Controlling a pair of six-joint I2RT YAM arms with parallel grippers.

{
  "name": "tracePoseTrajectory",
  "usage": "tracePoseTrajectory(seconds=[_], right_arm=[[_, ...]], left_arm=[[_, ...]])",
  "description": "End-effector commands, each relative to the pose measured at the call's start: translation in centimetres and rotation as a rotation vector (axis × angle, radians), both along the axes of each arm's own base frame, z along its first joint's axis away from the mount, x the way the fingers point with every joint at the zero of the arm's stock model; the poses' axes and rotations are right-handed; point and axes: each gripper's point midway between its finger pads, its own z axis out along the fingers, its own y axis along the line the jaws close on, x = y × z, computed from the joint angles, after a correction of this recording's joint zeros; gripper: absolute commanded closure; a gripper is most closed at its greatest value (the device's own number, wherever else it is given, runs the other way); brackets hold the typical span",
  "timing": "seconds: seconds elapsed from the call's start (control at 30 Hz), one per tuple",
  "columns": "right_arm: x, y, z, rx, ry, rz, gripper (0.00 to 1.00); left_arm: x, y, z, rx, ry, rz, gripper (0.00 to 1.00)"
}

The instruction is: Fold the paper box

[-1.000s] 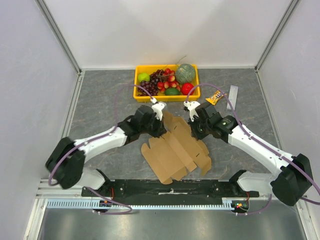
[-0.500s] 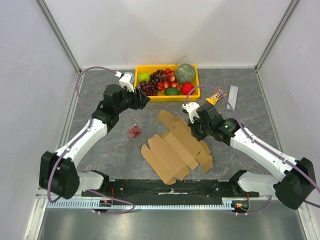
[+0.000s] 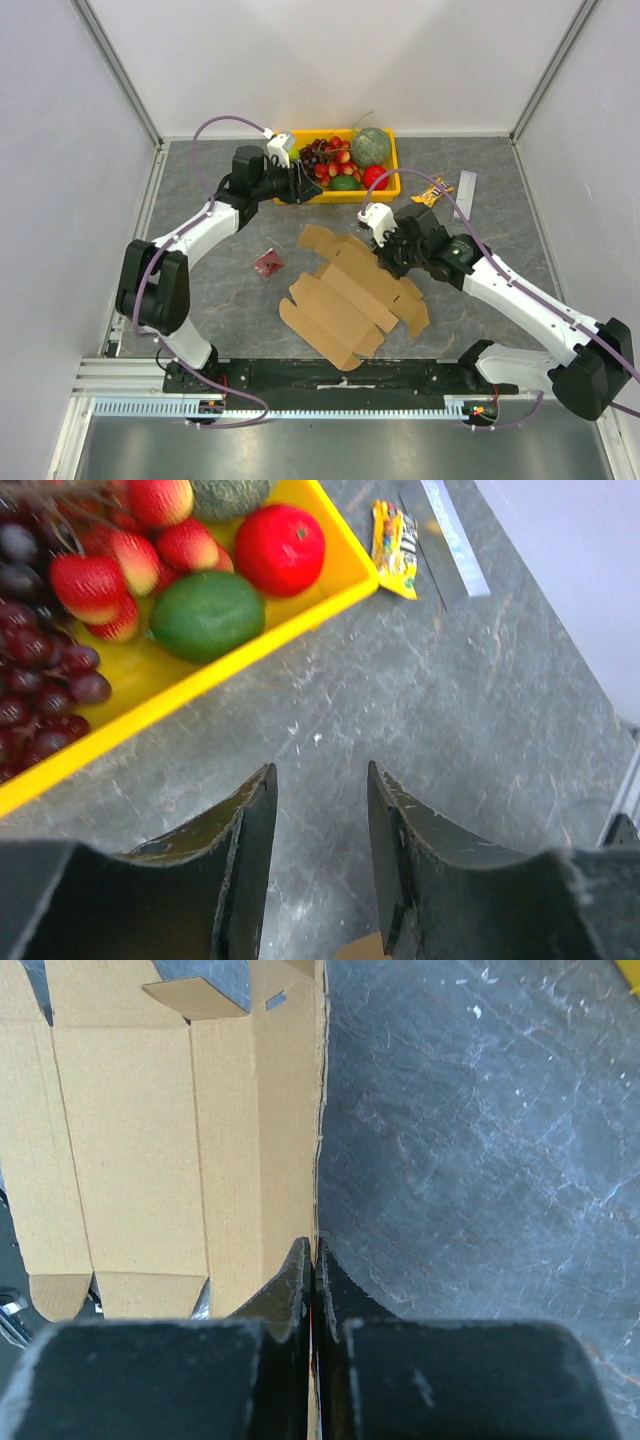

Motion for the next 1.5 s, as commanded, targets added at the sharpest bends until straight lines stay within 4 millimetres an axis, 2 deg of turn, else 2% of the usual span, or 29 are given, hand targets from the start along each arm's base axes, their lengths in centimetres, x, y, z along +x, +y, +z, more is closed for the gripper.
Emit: tracePoseTrajectory(seconds=[0.0, 0.13, 0.37, 0.7, 0.93, 1.13, 1.47], right_arm=[[1.3, 1.4, 3.0, 0.030, -0.115, 0.081, 0.98], [1.9, 1.7, 4.2, 0.031, -0.194, 0.136, 1.00], [2.9, 1.8, 4.6, -0.024, -0.213, 0.171, 1.00], [3.2, 1.2, 2.7, -0.099, -0.195, 0.182, 1.00], [3.6, 0.7, 1.5, -0.154, -0.178, 0.176, 1.00], [3.8, 0.3, 0.2, -0.194, -0.159, 0.169, 1.00], [4.6, -0.4, -0.3, -0.224, -0.206, 0.146, 1.00]], left_arm=[[-2.4, -1.2, -0.2, -0.070, 0.011, -0.108, 0.53], [-4.9, -1.2, -2.4, -0.127, 0.033, -0.146, 0.54], [-7.3, -1.8, -4.1, -0.207, 0.050, -0.227, 0.55], [-10.9, -1.4, -4.0, -0.285, -0.034, -0.288, 0.53], [-13.0, -0.7, -4.8, -0.318, -0.084, -0.293, 0.44], [-13.7, -0.7, -5.7, -0.330, -0.089, -0.320, 0.39], [-14.0, -1.0, -7.3, -0.338, -0.069, -0.361, 0.36]])
